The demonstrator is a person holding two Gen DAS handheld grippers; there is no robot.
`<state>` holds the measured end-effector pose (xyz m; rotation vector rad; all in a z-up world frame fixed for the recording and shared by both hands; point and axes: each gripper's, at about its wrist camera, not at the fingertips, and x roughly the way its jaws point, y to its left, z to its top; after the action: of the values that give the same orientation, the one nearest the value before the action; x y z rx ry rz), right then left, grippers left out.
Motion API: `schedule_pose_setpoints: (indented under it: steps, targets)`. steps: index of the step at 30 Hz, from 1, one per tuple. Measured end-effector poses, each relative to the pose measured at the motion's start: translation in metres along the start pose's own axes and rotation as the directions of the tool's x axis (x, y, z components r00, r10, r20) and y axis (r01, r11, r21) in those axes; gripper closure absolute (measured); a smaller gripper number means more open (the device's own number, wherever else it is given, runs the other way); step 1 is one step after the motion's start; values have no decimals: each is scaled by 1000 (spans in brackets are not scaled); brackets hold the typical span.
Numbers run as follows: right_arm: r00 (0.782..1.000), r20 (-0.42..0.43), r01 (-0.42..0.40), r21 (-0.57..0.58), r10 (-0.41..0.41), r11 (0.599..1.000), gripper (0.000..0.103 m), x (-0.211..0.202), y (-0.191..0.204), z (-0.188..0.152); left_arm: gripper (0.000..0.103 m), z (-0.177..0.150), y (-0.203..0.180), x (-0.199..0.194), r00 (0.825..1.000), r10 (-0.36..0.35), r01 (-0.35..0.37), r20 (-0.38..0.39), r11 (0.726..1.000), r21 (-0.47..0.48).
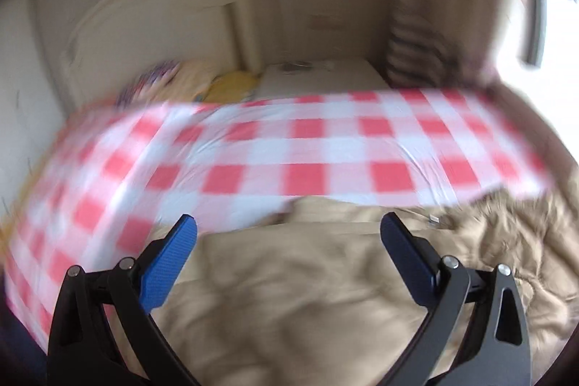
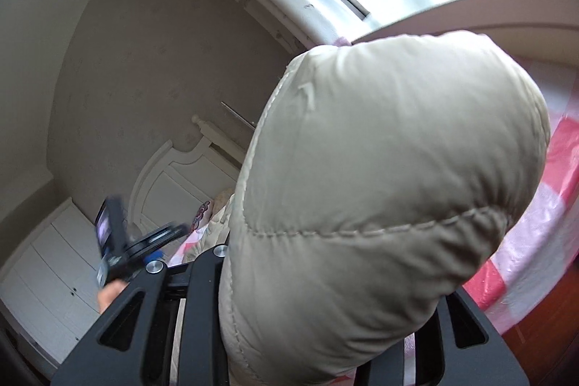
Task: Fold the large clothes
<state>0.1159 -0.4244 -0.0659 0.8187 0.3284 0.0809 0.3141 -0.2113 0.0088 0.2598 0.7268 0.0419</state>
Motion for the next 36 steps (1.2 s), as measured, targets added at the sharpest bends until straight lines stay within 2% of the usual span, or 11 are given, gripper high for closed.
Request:
schedule_pose_setpoints:
  steps: [3, 5, 9, 14, 20, 22, 24, 29, 32, 34, 36]
  targets:
    - [1000, 17, -12, -97, 14, 995, 67, -7, 20, -2, 2, -13, -69, 39, 983, 178, -164, -35, 955, 249]
    - [1000, 15, -4, -195, 7, 981, 67, -9, 35, -5, 2, -17, -81, 53, 972, 235, -221, -15, 932, 288]
    - [999, 33, -4, -243, 12, 970, 67, -6, 41, -8, 2, -6, -55, 52, 985, 144, -122, -95, 971, 206]
    - [999, 35, 21, -246, -12, 969, 67, -8, 36, -6, 2, -33, -2, -14, 996, 90, -91, 29, 995, 34]
    - [998, 47, 52, -290, -40, 955, 66, -10, 53, -7, 2, -113, -6, -49, 998, 23, -28, 67, 997, 76]
    - [998, 51, 63, -331, -49, 941, 66, -12, 66, -13, 2, -130, -19, -52, 983, 76, -96, 164, 989, 115]
    - [996, 65, 75, -390, -54, 918, 66, -12, 81, -17, 2, -131, -21, -52, 983, 92, -112, 159, 987, 119]
    - [990, 115, 135, -538, -86, 832, 66, -11, 128, -31, 2, -118, -1, -43, 997, -44, 37, 59, 992, 117]
    - [982, 157, 183, -627, -107, 757, 66, -8, 157, -46, 2, -110, 54, -53, 976, -216, 217, 36, 976, -31]
    - [974, 194, 224, -727, -120, 649, 66, -1, 186, -67, 2, -108, 100, -63, 963, -253, 265, 92, 953, -149]
    - [971, 221, 236, -806, -95, 542, 66, 3, 212, -92, 2, -107, 153, -74, 974, -169, 203, 149, 944, -259]
